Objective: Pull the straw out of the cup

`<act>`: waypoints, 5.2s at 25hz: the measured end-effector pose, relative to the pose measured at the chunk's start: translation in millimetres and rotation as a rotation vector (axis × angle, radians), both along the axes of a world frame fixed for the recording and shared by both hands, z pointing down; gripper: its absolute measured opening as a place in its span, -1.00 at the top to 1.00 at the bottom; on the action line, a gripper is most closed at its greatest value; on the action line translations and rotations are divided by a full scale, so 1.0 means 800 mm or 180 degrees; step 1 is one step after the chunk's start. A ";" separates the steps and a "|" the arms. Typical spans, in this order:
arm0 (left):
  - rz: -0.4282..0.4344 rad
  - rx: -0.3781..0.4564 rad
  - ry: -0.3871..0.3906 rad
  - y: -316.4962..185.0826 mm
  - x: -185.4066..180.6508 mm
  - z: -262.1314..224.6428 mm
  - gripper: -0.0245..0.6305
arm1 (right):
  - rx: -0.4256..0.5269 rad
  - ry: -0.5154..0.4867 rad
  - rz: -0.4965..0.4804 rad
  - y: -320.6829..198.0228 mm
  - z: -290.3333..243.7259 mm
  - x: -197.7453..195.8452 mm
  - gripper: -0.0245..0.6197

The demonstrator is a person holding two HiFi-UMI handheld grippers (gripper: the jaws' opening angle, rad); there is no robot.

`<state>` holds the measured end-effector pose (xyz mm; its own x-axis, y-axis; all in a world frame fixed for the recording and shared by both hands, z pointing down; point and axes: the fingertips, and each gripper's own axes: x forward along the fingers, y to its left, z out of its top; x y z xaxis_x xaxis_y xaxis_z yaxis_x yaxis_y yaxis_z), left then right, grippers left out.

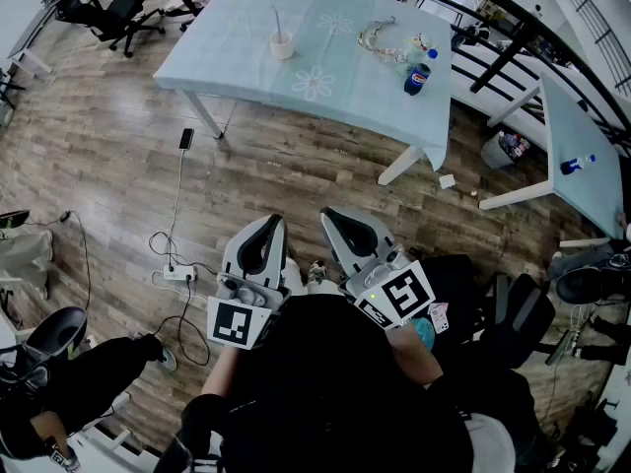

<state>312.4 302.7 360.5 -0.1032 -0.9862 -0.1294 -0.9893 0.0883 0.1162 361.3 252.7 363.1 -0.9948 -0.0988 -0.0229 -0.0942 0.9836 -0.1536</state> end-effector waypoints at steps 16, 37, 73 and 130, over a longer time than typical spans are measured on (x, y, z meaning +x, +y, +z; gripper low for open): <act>-0.0115 0.0011 -0.0036 0.000 -0.013 -0.007 0.87 | 0.0054 -0.0009 -0.0122 0.001 -0.007 -0.015 0.90; -0.0012 0.0000 0.0010 -0.034 -0.056 0.004 0.87 | -0.0030 0.0016 -0.0142 -0.021 0.002 -0.058 0.90; 0.0407 0.0055 0.0079 -0.159 -0.343 0.004 0.88 | -0.0090 0.0142 0.0119 -0.133 0.002 -0.340 0.90; 0.0293 -0.0057 0.0019 -0.446 -0.494 -0.011 0.88 | -0.0152 0.0045 0.0077 -0.434 -0.011 -0.503 0.90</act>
<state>-83.2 -53.9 352.0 -0.0126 -0.9937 -0.1114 -0.9926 -0.0010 0.1215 -41.2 -94.9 354.2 -0.9923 -0.1236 -0.0035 -0.1205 0.9726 -0.1988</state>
